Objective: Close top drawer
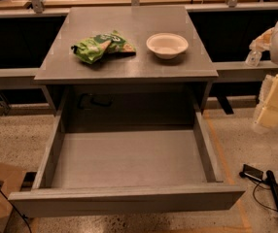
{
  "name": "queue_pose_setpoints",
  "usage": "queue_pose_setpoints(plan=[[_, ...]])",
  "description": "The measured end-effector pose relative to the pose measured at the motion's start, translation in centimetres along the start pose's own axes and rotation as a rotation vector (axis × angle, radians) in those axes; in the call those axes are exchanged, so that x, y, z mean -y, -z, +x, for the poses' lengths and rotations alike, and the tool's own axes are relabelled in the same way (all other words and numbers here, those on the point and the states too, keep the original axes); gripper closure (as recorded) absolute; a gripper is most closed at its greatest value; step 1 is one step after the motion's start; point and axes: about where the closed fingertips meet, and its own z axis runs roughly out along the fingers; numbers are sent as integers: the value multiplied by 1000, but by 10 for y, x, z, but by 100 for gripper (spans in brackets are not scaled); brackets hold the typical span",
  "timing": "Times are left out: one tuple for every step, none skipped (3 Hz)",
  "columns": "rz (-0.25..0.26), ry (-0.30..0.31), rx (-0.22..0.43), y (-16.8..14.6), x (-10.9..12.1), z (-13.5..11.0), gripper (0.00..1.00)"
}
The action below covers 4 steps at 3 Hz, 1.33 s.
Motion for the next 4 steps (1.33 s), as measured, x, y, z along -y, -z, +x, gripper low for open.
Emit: queue_pose_setpoints(plan=[[0, 0, 0, 0, 0, 0, 0], [8, 1, 2, 2, 0, -1, 12], [-11, 3, -10, -14, -5, 7, 36], [-42, 1, -38, -41, -16, 25, 59]])
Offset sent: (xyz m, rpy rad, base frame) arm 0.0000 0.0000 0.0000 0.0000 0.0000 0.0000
